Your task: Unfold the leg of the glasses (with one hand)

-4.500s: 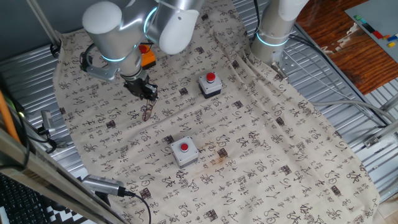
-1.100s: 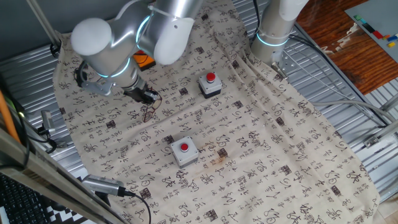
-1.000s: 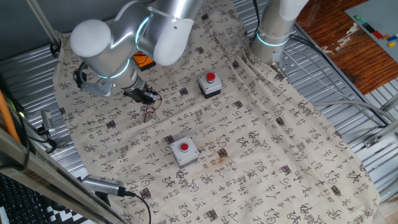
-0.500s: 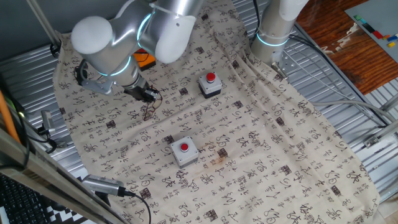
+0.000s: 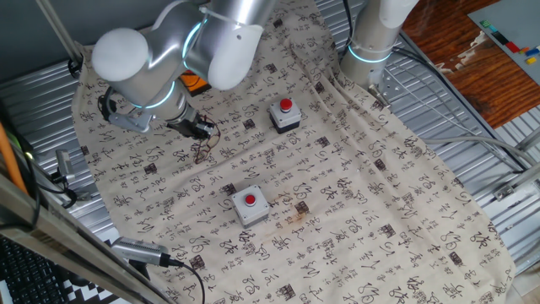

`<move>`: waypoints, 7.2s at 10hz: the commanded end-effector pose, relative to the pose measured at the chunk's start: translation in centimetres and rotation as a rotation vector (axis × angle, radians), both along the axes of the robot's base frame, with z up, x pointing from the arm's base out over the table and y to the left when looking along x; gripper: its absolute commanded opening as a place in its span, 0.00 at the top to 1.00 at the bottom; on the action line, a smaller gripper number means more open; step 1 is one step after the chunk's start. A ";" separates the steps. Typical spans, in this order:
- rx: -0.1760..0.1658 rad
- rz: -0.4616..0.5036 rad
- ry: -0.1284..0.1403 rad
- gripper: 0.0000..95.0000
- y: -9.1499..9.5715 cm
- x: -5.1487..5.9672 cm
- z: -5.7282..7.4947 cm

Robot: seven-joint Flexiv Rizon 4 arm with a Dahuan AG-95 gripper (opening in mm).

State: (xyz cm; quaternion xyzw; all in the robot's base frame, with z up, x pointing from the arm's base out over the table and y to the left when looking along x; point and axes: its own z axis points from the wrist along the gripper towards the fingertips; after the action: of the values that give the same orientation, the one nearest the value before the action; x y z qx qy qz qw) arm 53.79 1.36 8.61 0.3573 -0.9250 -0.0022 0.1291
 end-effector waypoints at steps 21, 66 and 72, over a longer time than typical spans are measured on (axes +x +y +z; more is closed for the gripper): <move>0.005 0.008 0.000 0.40 -0.3 0.1 1.2; 0.111 0.023 -0.064 1.00 -1.5 1.2 3.0; 0.107 0.025 -0.057 1.00 -1.7 1.2 3.4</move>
State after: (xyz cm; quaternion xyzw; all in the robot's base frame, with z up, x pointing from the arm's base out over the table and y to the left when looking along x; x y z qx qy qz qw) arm 55.04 -0.31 12.06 0.3752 -0.9223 -0.0401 0.0835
